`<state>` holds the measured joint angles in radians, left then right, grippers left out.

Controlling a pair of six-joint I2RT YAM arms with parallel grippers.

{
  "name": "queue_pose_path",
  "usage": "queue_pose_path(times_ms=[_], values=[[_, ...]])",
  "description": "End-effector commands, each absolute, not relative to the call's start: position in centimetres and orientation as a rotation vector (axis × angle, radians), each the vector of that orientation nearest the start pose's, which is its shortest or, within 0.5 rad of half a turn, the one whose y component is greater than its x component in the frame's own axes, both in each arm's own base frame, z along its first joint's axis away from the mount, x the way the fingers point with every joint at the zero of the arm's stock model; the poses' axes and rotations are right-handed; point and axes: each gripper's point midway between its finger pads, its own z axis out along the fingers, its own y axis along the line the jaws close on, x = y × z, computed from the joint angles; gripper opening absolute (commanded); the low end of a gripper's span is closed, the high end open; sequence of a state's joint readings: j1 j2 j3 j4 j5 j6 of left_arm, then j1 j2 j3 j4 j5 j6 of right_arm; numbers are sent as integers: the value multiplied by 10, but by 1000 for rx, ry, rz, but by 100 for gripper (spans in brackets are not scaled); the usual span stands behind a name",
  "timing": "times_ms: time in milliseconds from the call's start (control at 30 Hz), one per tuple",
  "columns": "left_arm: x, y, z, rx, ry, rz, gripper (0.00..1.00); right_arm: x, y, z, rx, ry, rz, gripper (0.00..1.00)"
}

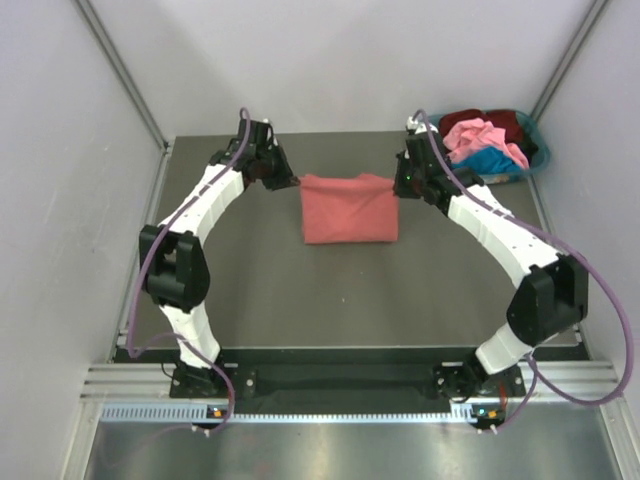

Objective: Fold and stack the t-shirts
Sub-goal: Fold the tshirt

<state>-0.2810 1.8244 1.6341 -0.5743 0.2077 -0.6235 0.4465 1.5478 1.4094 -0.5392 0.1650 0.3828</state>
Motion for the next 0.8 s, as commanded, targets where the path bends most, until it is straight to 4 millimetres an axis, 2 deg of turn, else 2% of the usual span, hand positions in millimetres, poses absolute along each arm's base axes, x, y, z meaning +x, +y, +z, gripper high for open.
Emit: queue_pose_path(times_ms=[0,33,100,133,167,200,233,300,333,367,467,500,633,700,733,767], values=[[487,-193,206,-260,2294,-725,0,429,175,233,7,2173,282,0],[494,-198,201,-251,2287,-754,0,437,174,226,1,2178,277,0],[507,-196,204,-256,2266,-773,0,448,176,228,0,2162,291,0],[514,-197,197,-257,2268,-776,0,455,174,218,11,2181,282,0],[521,-197,200,-255,2250,-781,0,461,174,219,13,2176,294,0],[526,-197,199,-253,2243,-786,0,468,170,211,28,2189,288,0],[531,-197,192,-258,2244,-793,0,472,169,208,31,2192,293,0],[543,-198,197,-243,2198,-820,0,482,168,203,34,2190,308,0],[548,-198,188,-250,2206,-826,0,485,168,201,38,2191,313,0],[556,-197,193,-246,2177,-836,0,489,170,205,33,2182,325,0],[566,-199,188,-245,2166,-867,0,501,170,204,29,2172,344,0],[570,-199,189,-239,2151,-867,0,505,171,197,35,2182,352,0],[584,-198,171,-248,2148,-880,0,521,176,194,36,2167,405,0],[590,-197,167,-260,2142,-882,0,527,176,183,45,2187,403,0],[594,-197,157,-270,2150,-891,0,533,176,186,47,2176,404,0],[599,-194,159,-279,2140,-895,0,535,176,185,51,2174,405,0]])
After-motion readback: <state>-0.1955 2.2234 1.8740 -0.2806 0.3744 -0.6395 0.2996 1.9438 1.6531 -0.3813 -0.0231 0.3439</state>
